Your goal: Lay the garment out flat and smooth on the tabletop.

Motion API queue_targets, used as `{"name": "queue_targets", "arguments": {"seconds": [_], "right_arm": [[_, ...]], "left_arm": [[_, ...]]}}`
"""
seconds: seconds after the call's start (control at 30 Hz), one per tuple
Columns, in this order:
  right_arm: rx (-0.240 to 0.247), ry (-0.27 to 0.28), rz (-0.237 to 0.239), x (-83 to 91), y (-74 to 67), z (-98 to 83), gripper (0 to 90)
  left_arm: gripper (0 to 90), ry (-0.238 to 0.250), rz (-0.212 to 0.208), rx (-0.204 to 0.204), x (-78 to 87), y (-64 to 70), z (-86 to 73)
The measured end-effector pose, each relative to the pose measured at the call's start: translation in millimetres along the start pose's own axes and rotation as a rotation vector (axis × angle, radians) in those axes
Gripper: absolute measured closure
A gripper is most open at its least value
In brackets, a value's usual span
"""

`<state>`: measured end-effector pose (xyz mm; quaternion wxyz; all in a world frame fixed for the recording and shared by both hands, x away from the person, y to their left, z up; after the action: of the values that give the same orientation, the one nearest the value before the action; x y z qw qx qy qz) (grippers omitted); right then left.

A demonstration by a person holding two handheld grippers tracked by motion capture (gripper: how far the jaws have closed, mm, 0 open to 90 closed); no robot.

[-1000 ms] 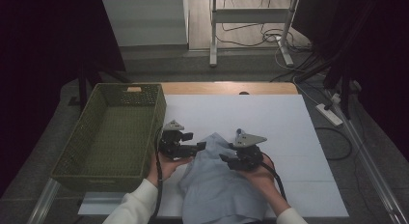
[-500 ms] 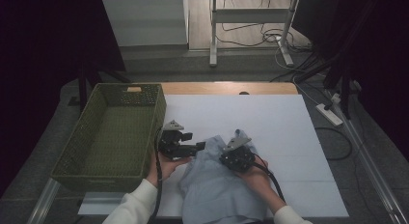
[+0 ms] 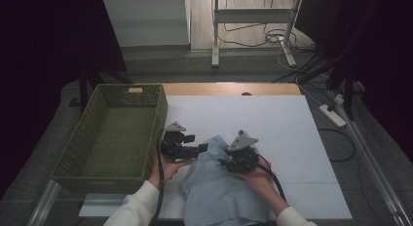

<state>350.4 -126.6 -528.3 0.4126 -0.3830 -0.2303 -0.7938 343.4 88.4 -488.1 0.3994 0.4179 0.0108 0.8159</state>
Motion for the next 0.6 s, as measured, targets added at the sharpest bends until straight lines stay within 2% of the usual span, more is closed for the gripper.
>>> {"name": "queue_targets", "arguments": {"seconds": [0.1, 0.2, 0.3, 0.33, 0.43, 0.53, 0.6], "right_arm": [[-0.014, 0.011, -0.021, -4.7, 2.8, 5.8, 44.1], [-0.022, -0.007, 0.005, -10.9, 3.4, 10.8, 39.9], [-0.017, -0.032, 0.007, -17.3, 1.3, 14.5, 41.3], [-0.013, -0.045, 0.003, -20.2, 0.6, 14.8, 44.2], [-0.005, -0.095, -0.017, -27.5, -0.1, 12.3, 62.4], [-0.006, -0.103, 0.008, -30.0, 0.6, 10.7, 75.7], [0.003, -0.104, 0.008, -29.9, 0.4, 10.7, 82.6]], "left_arm": [[28.6, -0.004, -0.002, -0.006, -0.3, 1.2, -0.5], [28.6, -0.003, -0.001, -0.012, 0.0, 2.8, -0.9], [28.6, 0.003, 0.002, -0.013, 1.9, 3.7, -1.8], [28.6, 0.006, 0.004, -0.013, 2.8, 3.7, -2.0], [28.6, 0.017, 0.008, -0.01, 5.2, 3.1, -2.0], [28.6, 0.016, 0.008, -0.003, 6.6, 1.7, -3.0], [28.6, 0.018, 0.012, -0.001, 8.0, 1.3, -3.6]]}}
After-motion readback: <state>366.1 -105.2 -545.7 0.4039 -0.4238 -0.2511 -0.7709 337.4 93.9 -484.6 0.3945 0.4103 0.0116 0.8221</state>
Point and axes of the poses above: each handheld gripper's, and its own axes: x roughly backward along the jaws, z roughly out of its top, y roughly to its right, the point moved 3 cm from there along -x, roughly forward along the jaws, and after that the axes turned 10 degrees about -y, right-handed, at the moved point
